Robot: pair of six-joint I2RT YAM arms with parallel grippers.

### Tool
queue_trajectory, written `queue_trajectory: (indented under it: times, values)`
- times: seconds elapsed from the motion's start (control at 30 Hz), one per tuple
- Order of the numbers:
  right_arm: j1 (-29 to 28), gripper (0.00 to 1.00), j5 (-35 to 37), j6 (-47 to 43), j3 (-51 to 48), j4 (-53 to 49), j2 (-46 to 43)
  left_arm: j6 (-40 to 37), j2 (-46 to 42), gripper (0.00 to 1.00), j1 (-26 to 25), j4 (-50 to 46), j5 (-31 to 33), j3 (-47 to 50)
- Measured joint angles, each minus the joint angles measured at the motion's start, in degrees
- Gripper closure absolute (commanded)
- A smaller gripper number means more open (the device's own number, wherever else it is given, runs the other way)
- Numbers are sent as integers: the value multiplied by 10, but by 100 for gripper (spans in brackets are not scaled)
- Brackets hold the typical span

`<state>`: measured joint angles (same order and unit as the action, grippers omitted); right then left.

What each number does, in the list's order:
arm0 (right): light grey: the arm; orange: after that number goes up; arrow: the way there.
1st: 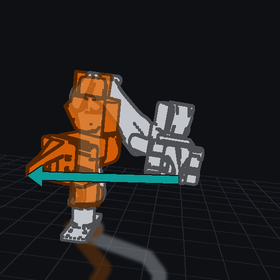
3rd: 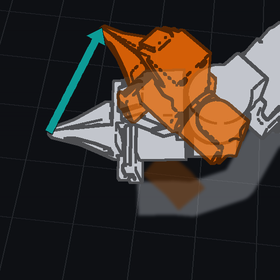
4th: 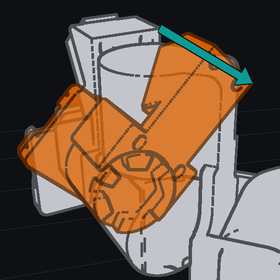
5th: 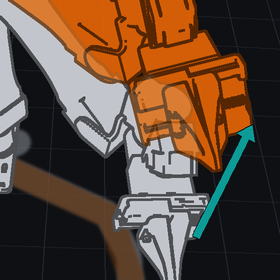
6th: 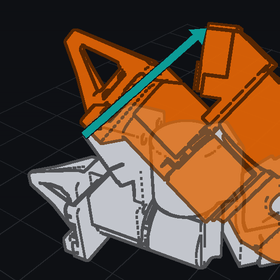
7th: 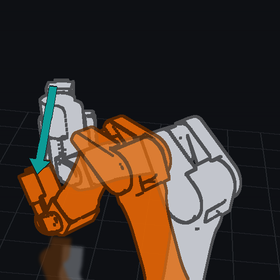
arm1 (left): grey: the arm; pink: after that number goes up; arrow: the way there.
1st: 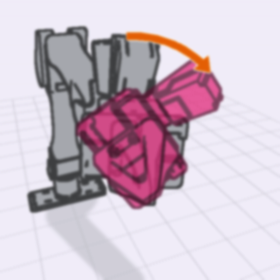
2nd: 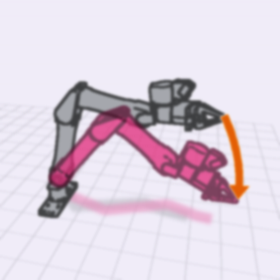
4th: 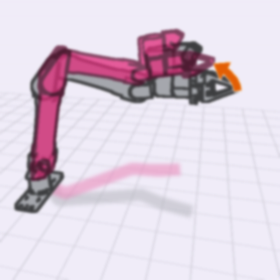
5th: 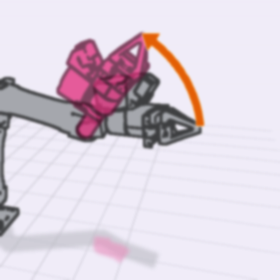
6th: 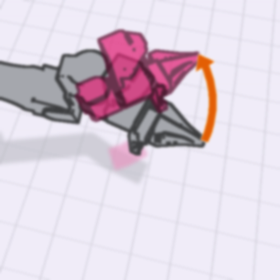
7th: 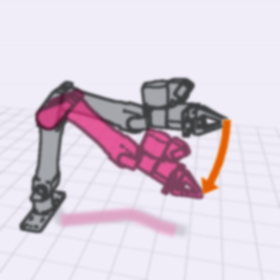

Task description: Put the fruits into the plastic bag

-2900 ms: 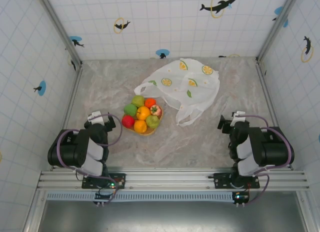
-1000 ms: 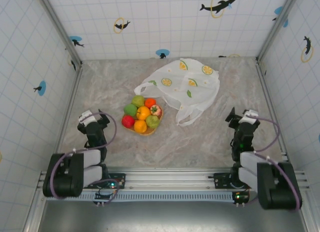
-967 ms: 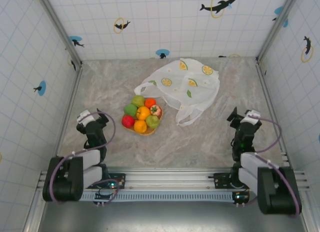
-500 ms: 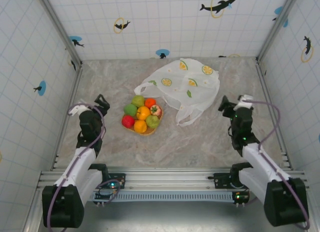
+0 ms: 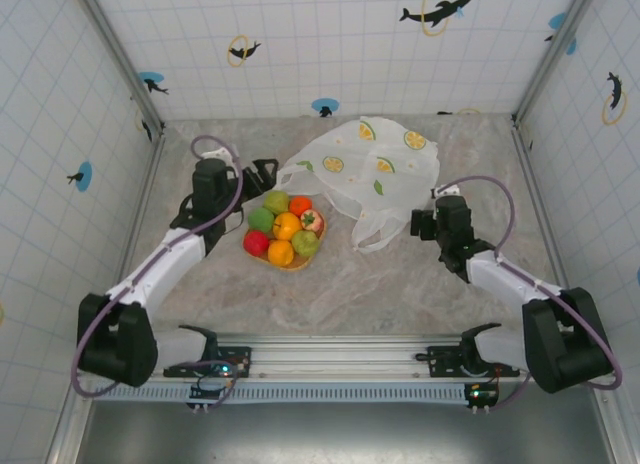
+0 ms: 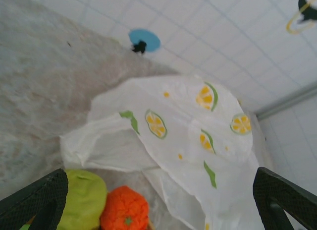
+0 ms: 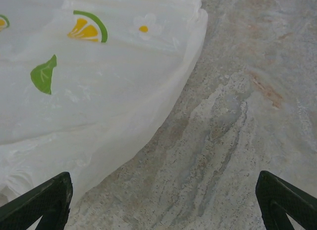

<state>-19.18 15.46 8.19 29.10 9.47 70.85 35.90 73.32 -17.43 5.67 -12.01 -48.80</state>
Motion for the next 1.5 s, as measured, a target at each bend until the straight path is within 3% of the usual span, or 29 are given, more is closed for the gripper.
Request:
queue_trajectory:
  times: [0.3, 0.47, 0.77, 1.17, 1.3, 1.5]
  values:
    - [-11, 6, -2, -62, 78, -48, 77, -82, 72, 2, -9, -124, -45, -108]
    - [-33, 7, -12, -82, 141, -80, 132, -104, 74, 2, -9, -136, -43, -108]
    - [-133, 15, -44, -97, 312, -92, 292, -127, 58, 2, -9, -156, -10, -86]
    - [-142, 16, -47, -136, 438, -137, 447, -146, 24, 2, -9, -174, 10, -54]
    - [-143, 35, -33, -150, 456, -145, 466, -150, 24, 2, -9, -179, 11, -51]
    - [-142, 77, 13, -156, 464, -153, 472, -150, 24, 2, -9, -179, 11, -51]
